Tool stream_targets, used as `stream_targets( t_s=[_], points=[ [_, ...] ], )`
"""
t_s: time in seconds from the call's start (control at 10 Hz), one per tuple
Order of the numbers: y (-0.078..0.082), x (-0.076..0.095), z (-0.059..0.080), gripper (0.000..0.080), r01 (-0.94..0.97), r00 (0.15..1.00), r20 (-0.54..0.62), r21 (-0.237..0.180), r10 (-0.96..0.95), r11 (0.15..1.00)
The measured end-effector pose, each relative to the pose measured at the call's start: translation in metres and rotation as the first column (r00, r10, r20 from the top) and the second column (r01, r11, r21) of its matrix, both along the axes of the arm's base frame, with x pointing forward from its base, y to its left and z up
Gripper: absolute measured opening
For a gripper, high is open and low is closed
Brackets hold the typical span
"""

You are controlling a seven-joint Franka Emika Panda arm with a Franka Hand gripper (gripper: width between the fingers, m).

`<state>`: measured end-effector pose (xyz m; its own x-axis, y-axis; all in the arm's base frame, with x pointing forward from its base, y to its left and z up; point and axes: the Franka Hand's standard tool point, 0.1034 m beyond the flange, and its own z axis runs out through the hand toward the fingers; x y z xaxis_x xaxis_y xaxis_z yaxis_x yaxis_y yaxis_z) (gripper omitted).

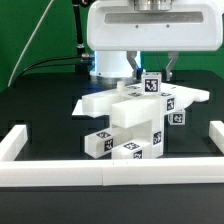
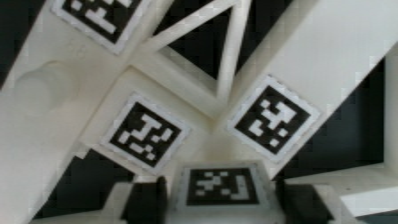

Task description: Assemble chair

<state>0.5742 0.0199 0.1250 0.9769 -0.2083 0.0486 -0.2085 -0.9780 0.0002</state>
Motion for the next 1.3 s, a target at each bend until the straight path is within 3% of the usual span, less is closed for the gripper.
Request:
stream_targets(
  t_s=[0.1, 0.2, 0.3, 0.4, 1.0, 1.3],
  points=[
    [0.0, 0.0, 0.0, 0.0285, 0.0, 1.0, 0.0, 0.0, 0.0, 1.0],
    [0.0, 0.0, 0.0, 0.0477, 0.0, 1.0, 0.0, 0.0, 0.0, 1.0],
    [0.0, 0.0, 0.0, 0.0477, 0.0, 1.0, 0.0, 0.0, 0.0, 1.0],
    [0.0, 0.0, 0.0, 0.0607, 0.0, 1.0, 0.0, 0.0, 0.0, 1.0],
    [0.0, 0.0, 0.0, 0.0649, 0.0, 1.0, 0.0, 0.0, 0.0, 1.0],
    [-0.0013, 0.0083, 0.0039, 0.0649, 0.025, 0.999, 0.042, 0.009, -0.025, 1.0]
  ],
)
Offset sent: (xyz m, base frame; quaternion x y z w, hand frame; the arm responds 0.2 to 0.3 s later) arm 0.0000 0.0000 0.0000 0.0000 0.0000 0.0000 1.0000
